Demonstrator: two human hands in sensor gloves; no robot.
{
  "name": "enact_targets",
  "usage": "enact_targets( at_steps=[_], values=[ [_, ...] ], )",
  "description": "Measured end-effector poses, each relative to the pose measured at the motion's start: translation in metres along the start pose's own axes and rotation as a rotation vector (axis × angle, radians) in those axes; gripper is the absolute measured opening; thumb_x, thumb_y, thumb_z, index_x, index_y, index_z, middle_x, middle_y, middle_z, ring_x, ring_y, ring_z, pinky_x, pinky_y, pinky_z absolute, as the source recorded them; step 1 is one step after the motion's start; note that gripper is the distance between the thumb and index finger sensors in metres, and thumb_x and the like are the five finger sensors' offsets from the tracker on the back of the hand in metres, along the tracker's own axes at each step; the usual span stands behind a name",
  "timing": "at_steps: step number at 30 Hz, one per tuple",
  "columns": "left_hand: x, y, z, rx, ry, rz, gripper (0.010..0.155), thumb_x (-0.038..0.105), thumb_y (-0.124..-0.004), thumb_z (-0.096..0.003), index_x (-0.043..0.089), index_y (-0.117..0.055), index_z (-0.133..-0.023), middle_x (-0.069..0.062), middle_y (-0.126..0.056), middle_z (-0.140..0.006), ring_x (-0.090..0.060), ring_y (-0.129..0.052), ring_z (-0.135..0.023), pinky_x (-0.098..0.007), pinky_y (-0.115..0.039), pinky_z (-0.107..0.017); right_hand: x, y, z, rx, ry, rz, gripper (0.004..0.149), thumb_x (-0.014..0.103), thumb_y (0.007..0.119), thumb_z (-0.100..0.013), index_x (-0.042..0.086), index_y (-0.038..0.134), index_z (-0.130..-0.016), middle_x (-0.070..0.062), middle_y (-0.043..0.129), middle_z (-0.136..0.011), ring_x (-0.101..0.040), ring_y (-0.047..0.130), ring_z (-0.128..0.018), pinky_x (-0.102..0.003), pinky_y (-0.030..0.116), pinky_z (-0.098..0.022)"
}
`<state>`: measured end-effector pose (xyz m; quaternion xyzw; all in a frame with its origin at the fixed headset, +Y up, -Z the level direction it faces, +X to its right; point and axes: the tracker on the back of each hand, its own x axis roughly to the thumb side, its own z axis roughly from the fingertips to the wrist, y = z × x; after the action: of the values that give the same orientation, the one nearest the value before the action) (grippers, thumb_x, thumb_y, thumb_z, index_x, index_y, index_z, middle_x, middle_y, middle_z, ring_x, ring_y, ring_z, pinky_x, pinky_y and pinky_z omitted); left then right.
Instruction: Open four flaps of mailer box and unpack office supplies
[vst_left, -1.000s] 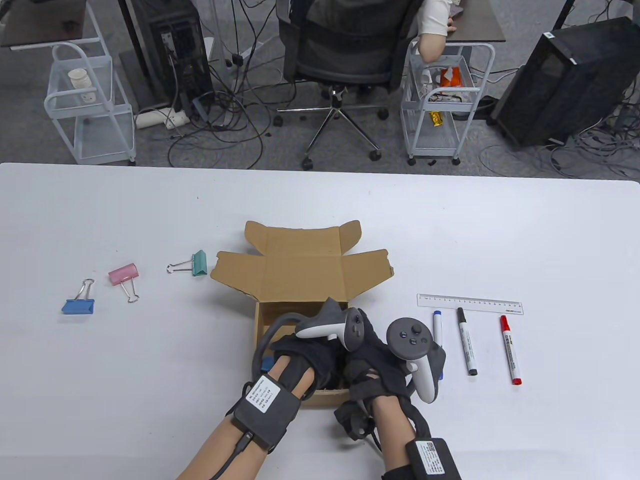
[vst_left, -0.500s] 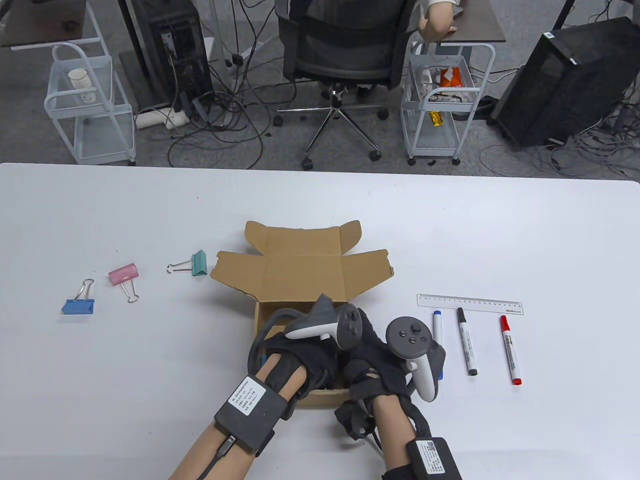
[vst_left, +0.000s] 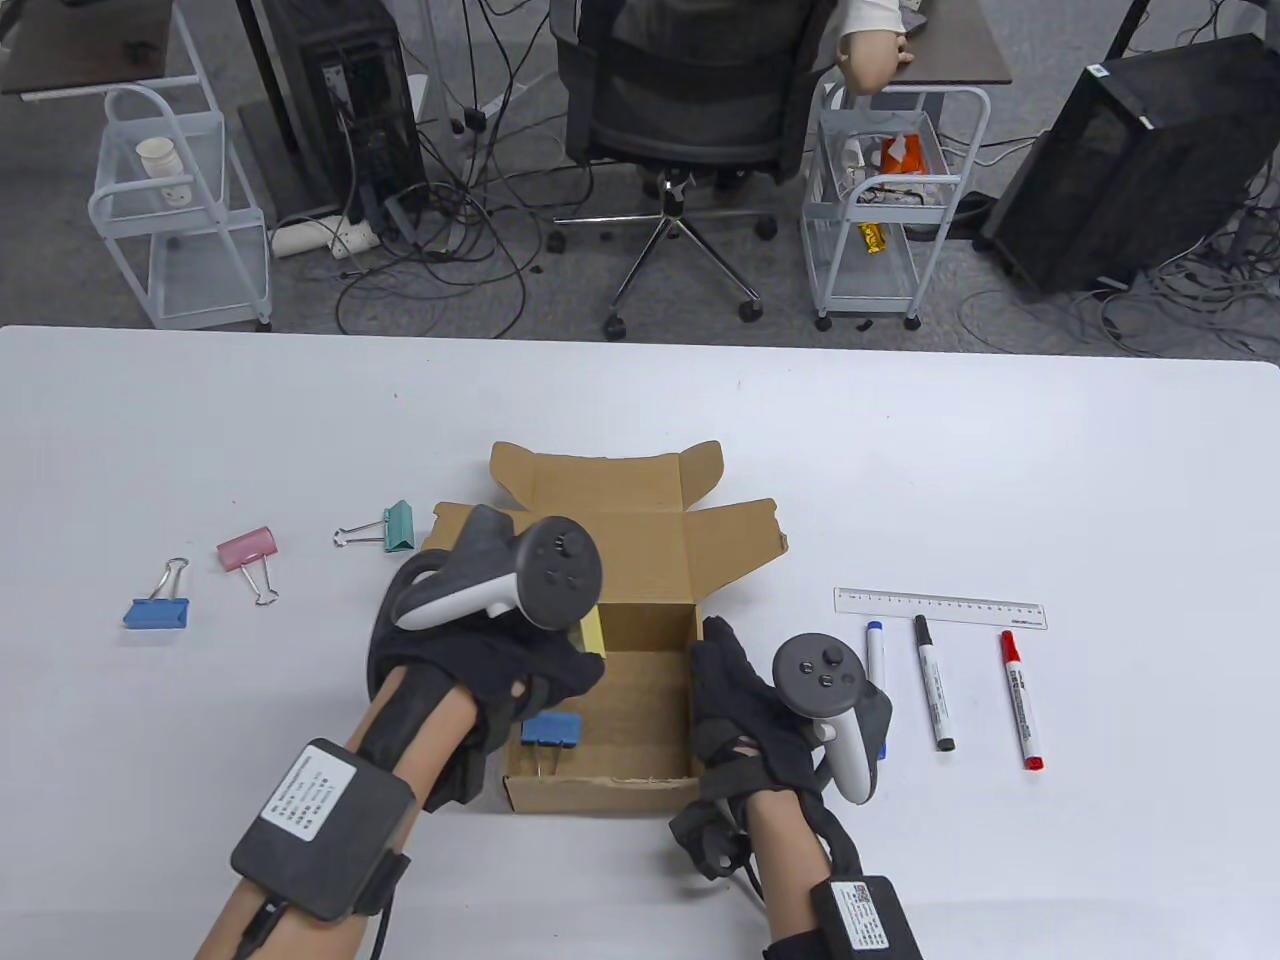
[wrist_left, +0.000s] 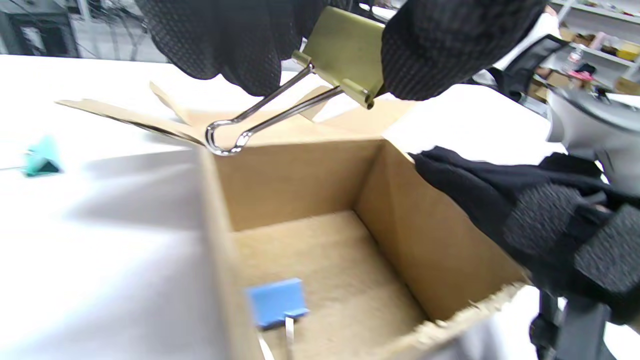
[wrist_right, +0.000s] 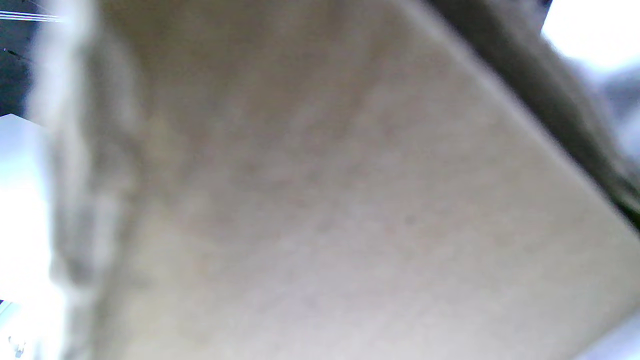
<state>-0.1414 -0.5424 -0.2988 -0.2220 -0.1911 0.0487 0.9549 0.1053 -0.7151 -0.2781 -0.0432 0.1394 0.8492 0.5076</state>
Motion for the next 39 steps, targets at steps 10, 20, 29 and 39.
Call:
enact_targets(
  at_steps=[10,20,29,39],
  values=[
    [-0.106,0.003,0.054,0.053,0.260,-0.017,0.090,0.053,-0.084,-0.0505,0.002,-0.042,-0.112,-0.022,-0.051,-0.118,-0.038,-0.077,-0.105,-0.056,-0.069,-0.078,0.000,0.000,0.000,-0.008,-0.001,0.014,0.065,0.042,0.042,-0.065,0.005,0.037,-0.117,-0.034,0.054,-0.119,-0.060,0.068,-0.097,-0.071,0.059,-0.070],
    [-0.202,-0.048,0.054,-0.018,0.510,-0.014,0.090,0.051,-0.085,-0.0506,0.003,-0.041,-0.113,-0.022,-0.049,-0.119,-0.038,-0.076,-0.108,-0.054,-0.069,-0.079,0.000,0.001,0.000,-0.011,-0.003,0.022,0.065,0.042,0.042,-0.065,0.004,0.037,-0.117,-0.034,0.054,-0.119,-0.060,0.069,-0.097,-0.071,0.059,-0.070],
    [-0.255,-0.105,0.035,-0.140,0.657,-0.025,0.090,0.050,-0.084,-0.0508,0.004,-0.039,-0.113,-0.020,-0.047,-0.120,-0.038,-0.073,-0.109,-0.054,-0.067,-0.080,0.001,0.001,0.000,-0.009,-0.002,0.022,0.065,0.043,0.042,-0.065,0.004,0.037,-0.117,-0.033,0.054,-0.119,-0.060,0.069,-0.097,-0.071,0.059,-0.070],
    [-0.270,-0.135,0.023,-0.194,0.678,0.010,0.090,0.052,-0.084,-0.0507,0.006,-0.039,-0.114,-0.018,-0.047,-0.121,-0.037,-0.071,-0.111,-0.057,-0.063,-0.081,0.001,0.001,0.000,-0.009,-0.002,0.022,0.065,0.043,0.042,-0.065,0.004,0.037,-0.117,-0.033,0.054,-0.119,-0.060,0.069,-0.097,-0.071,0.059,-0.070]
  ],
)
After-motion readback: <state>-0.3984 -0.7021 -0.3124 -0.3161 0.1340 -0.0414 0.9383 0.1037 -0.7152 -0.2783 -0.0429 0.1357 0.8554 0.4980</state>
